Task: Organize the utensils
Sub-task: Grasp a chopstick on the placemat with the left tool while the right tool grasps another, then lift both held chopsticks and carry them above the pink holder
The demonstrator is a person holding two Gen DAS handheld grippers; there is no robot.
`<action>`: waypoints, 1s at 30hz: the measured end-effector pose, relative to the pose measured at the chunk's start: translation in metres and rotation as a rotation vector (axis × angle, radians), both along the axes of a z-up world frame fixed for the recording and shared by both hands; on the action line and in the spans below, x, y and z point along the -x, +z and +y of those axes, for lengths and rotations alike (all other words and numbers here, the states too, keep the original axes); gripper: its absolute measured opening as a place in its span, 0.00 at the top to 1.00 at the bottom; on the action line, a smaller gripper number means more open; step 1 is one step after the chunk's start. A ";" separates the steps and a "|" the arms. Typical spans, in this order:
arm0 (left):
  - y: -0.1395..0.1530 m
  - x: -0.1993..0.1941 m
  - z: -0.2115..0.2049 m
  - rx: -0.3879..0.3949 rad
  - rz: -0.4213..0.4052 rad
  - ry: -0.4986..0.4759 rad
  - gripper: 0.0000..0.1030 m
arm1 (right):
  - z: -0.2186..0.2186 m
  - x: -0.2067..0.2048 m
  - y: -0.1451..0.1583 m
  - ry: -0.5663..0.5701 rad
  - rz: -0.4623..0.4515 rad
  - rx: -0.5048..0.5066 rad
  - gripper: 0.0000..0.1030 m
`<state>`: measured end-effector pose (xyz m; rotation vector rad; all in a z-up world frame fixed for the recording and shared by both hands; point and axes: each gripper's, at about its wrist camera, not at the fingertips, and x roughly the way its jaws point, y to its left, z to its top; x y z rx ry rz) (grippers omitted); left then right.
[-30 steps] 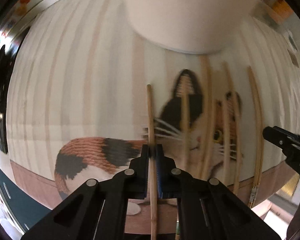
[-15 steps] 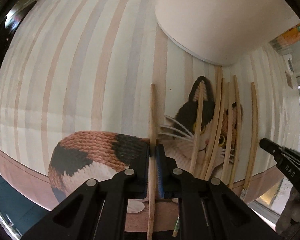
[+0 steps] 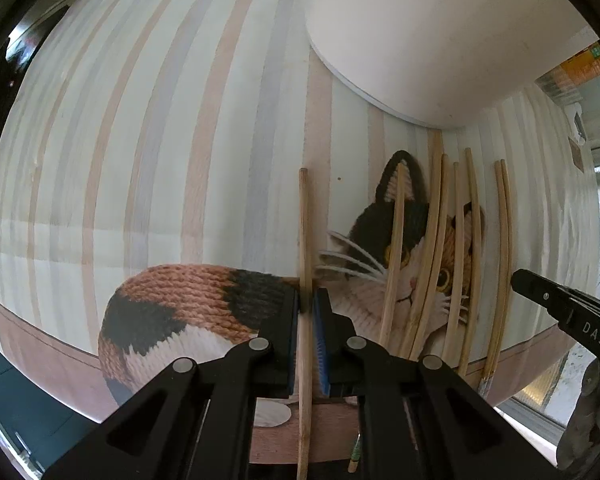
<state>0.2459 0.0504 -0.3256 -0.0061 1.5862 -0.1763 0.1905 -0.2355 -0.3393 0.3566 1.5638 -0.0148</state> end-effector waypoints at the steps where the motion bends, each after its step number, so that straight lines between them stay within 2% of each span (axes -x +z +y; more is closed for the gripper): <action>1: 0.000 0.000 0.000 -0.002 -0.001 0.000 0.93 | 0.000 0.000 0.001 0.007 0.001 0.006 0.92; 5: -0.001 0.001 -0.005 -0.002 -0.006 0.002 0.92 | 0.002 -0.009 0.003 0.033 0.004 0.006 0.92; 10: -0.001 0.002 -0.001 0.001 -0.008 0.009 0.92 | 0.032 -0.011 -0.009 0.046 0.002 0.013 0.92; 12: -0.001 0.002 0.000 -0.005 -0.011 0.006 0.92 | 0.037 -0.010 -0.010 0.055 0.008 0.034 0.91; 13: -0.001 0.002 0.000 -0.007 -0.012 0.005 0.92 | 0.038 -0.011 -0.011 0.066 0.023 0.055 0.87; 16: -0.002 0.004 -0.003 -0.016 -0.015 -0.002 0.92 | 0.049 -0.011 -0.017 0.095 0.029 0.077 0.87; 20: -0.003 0.004 -0.008 -0.024 -0.014 -0.012 0.92 | 0.067 -0.008 -0.020 0.133 0.029 0.159 0.93; 21: -0.003 0.005 -0.009 -0.032 -0.012 -0.017 0.95 | 0.067 -0.007 -0.020 0.130 0.033 0.172 0.93; 23: -0.003 0.008 -0.007 -0.056 -0.013 -0.012 0.95 | 0.064 -0.003 -0.021 0.106 0.042 0.188 0.93; 30: -0.008 0.012 -0.001 -0.035 -0.004 0.014 0.95 | 0.044 0.027 -0.029 0.067 0.086 0.175 0.93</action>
